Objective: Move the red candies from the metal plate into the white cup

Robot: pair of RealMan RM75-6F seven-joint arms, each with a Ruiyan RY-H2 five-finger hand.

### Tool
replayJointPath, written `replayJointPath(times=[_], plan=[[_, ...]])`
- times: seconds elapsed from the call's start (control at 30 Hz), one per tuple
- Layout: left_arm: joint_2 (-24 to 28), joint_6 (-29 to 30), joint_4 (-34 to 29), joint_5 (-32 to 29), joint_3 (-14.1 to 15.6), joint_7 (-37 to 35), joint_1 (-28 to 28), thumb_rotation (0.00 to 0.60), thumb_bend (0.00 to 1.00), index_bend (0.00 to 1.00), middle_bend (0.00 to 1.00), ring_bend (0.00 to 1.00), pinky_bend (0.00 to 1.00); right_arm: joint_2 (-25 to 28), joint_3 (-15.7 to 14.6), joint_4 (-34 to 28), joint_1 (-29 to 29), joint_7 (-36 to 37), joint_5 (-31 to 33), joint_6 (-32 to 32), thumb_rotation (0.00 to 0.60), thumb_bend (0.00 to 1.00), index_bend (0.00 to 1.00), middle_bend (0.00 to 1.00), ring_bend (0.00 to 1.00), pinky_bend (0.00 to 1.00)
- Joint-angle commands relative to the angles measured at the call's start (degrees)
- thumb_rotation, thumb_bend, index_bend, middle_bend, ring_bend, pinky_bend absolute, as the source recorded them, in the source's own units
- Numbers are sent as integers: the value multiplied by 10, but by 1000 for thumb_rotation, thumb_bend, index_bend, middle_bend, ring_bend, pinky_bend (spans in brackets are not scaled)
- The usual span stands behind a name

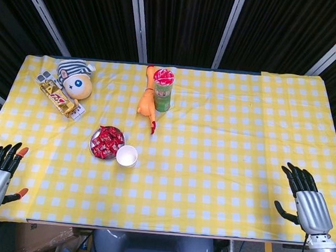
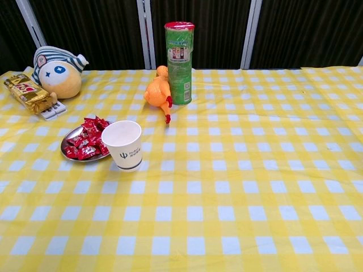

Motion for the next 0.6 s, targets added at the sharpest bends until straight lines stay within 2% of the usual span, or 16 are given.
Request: replayJointPath(times=[0.03, 0.5, 0.57, 0.6], plan=[[0, 0, 0, 0, 0, 1, 0, 600, 129, 0, 0, 0, 0, 0, 0, 0, 0, 1, 1, 0, 600, 385, 0, 0, 0, 0], [0, -11, -3, -9, -2, 10, -4, 600, 130, 0, 0, 0, 1, 0, 0, 0, -2, -1, 3, 1, 600, 386, 0, 0, 0, 0], [0, -15, -6, -12, -6, 14, -8, 600, 130, 0, 1, 10, 54, 0, 1, -1, -2, 0, 5, 1, 600, 386, 0, 0, 0, 0], [0, -18, -9, -14, -9, 19, -11, 600, 130, 0, 17, 53, 134, 1, 1, -1, -2, 1, 5, 2, 600, 385, 0, 0, 0, 0]])
